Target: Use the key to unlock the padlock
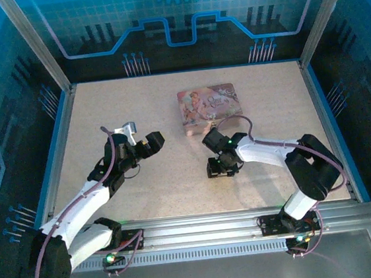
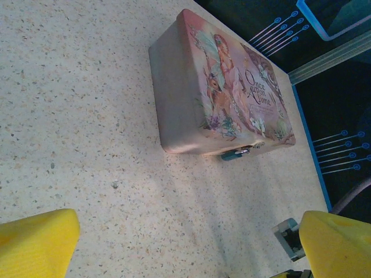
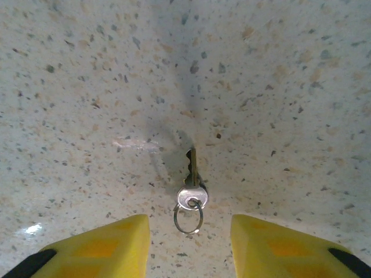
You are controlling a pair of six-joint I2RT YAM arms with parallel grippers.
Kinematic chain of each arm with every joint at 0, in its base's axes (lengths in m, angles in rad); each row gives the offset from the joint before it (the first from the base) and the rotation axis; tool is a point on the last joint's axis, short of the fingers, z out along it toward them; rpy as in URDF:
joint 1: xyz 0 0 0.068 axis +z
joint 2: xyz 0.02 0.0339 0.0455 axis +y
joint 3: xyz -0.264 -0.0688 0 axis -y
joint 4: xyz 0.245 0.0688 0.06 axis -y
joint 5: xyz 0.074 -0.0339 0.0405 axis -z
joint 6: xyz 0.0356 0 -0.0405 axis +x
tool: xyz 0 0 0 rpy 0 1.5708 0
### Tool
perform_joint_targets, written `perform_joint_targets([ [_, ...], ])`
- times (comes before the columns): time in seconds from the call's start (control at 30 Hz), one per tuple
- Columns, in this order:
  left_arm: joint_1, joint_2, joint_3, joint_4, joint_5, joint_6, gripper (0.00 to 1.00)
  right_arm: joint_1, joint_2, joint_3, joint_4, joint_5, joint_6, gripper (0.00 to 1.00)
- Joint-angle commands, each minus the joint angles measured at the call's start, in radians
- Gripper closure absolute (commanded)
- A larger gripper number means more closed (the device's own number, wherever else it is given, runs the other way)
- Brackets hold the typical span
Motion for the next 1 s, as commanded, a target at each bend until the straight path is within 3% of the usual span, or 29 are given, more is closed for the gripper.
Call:
perform_joint_targets([
  [0.0, -0.006, -0.018, 0.003, -0.001, -0.003, 0.025, 0.01, 0.024, 0.03, 0.019, -0.008, 0.008, 0.022, 0.61],
  [0.6, -0.006, -0.044, -0.001, -0.018, -0.013, 0.039, 0.01, 0.034, 0.058, -0.007, 0.055, 0.021, 0.028, 0.99],
  [0.77, -0.006, -0.051, 0.008, -0.018, 0.008, 0.043, 0.01, 0.034, -0.014, -0.034, 0.134, 0.022, -0.024, 1.0],
  [0.97, -0.006, -0.058, 0.046, -0.006, 0.094, 0.063, 0.01, 0.029, -0.183, -0.155, 0.367, -0.021, -0.118, 1.0],
])
